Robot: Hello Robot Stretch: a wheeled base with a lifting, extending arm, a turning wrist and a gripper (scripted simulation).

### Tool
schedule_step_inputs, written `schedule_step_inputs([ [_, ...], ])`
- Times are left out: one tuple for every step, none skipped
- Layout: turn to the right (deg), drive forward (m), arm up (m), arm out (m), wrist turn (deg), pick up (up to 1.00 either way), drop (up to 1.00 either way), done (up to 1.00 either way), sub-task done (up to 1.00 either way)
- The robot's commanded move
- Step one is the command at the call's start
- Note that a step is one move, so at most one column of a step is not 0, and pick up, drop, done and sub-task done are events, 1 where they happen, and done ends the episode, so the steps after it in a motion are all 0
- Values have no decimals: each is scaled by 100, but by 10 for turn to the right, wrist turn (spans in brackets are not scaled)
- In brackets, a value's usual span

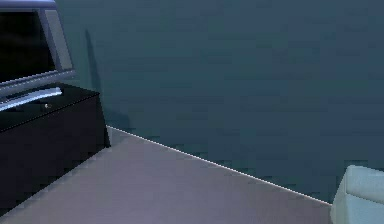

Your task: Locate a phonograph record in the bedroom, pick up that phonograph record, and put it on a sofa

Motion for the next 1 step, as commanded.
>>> schedule_step_inputs([
  [0,0,0,0,0,0,100,0,0],
])
